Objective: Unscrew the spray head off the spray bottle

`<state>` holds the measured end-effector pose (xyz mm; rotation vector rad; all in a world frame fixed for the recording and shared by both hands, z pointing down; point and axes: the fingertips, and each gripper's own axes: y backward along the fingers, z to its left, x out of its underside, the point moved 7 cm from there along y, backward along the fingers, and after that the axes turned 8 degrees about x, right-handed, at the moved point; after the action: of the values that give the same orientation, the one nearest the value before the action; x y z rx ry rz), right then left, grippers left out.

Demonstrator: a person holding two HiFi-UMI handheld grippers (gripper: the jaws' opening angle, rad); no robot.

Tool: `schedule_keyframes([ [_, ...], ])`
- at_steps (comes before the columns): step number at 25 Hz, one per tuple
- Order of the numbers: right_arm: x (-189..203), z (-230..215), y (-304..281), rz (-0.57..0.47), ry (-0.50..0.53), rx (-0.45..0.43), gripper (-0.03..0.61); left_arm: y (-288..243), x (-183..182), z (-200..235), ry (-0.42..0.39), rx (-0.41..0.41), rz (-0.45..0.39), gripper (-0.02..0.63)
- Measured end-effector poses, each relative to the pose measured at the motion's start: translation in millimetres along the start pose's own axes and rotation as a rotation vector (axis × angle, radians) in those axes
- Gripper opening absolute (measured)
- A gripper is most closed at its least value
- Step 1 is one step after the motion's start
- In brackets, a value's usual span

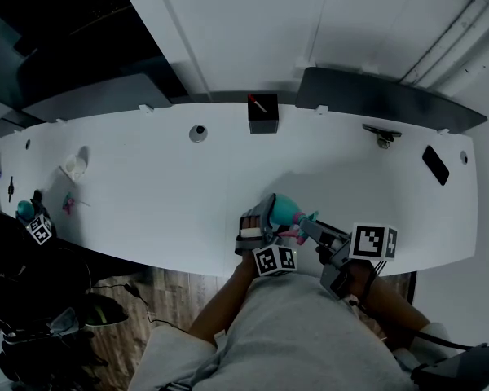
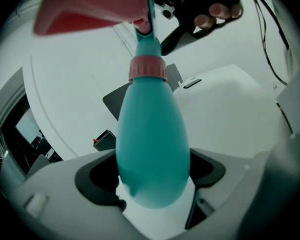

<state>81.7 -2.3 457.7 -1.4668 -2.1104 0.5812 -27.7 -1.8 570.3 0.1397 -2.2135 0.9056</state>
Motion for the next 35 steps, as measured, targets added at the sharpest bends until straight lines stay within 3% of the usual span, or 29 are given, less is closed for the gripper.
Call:
schedule_keyframes([
  [2,-3.0,-0.1,-0.9,-0.008,0.105,0.055,0.138,0.2,0.0,-1.1,-0.003,0.0,0.0,0.402],
  [4,-5.5,3.4,-1.1,-0.009,0.273,0.104,0.103,0.3,0.3,-0.6,0.007,0.001,-0.003,0.401],
  [8,-7.3,20.0,-3.6,0.019,0.642,0.167,0.091,0.8,0.5,-0.3,0.039,0.015,-0.014,0.402],
  [14,2.3,43.9,-12.4,0.124,1.272,0.334,0.071,-1.5,0.4,-5.2,0.07,0.059,-0.007,0.4],
  [19,27.7,59.9,-21.1,0.238,1.883,0.386,0.071,-1.6,3.1,-4.6,0.107,0.079,-0.018,0.4],
  [21,35.0,60.1,-22.4,0.263,2.058,0.409,0.071,-2.2,2.6,-3.8,0.116,0.083,-0.025,0.401],
  [24,39.4,58.5,-24.0,0.281,2.138,0.426,0.071,-2.6,2.9,-4.4,0.121,0.09,-0.028,0.4],
  [29,38.4,57.0,-21.9,0.291,2.163,0.408,0.072,-1.5,1.8,-6.6,0.13,0.1,-0.041,0.4],
  [35,35.1,56.9,-21.5,0.212,2.193,0.413,0.084,-2.1,2.2,-4.7,0.171,0.108,-0.059,0.4],
])
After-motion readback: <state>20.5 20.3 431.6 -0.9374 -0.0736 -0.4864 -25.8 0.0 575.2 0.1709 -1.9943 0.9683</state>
